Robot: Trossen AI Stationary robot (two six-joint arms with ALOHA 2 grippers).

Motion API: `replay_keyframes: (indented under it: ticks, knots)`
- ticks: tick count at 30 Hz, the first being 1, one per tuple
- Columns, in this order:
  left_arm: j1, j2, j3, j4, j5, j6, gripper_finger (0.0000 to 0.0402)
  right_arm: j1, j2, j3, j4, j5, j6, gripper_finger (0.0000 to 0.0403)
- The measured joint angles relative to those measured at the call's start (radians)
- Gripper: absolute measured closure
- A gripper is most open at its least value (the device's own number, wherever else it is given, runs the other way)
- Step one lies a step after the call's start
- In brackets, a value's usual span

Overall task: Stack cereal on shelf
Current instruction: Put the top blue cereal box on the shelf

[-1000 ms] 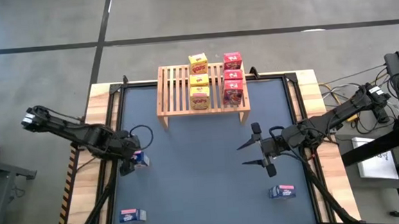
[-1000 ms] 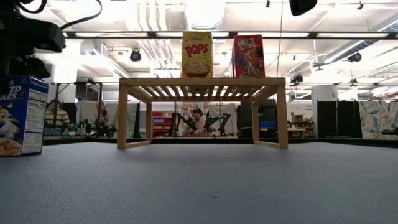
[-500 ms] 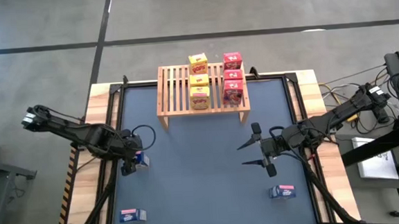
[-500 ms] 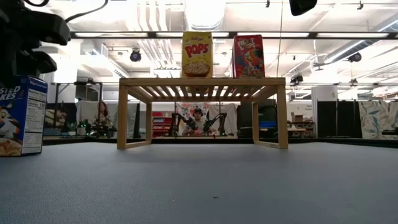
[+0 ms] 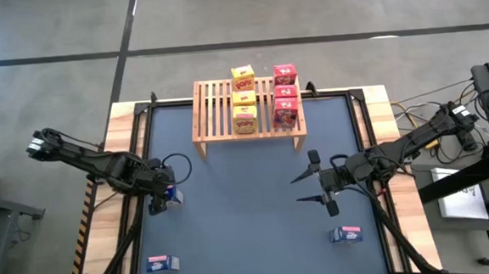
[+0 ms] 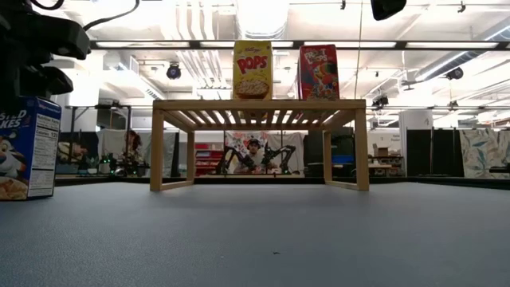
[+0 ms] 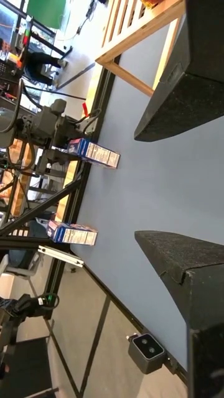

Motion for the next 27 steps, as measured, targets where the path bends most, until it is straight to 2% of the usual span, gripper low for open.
replay_keyframes:
  ticks: [7,10,19,27]
  knots:
    - [0.000,0.004,0.000,0.004,0.000,0.016,0.0253,0.000,0.000,0.000,0.000,0.000,0.000,0.0165]
    - [0.000,-0.001,0.000,0.008,0.000,0.018,0.0272,0.000,0.000,0.000,0.000,0.000,0.000,0.0165]
    - [-0.001,-0.004,0.048,0.013,-0.008,0.039,0.0264,0.000,0.000,0.000,0.002,0.000,-0.001,0.0165]
    - [0.000,0.004,0.179,0.015,-0.113,0.121,0.0260,0.000,0.000,-0.001,0.021,0.000,-0.008,0.0165]
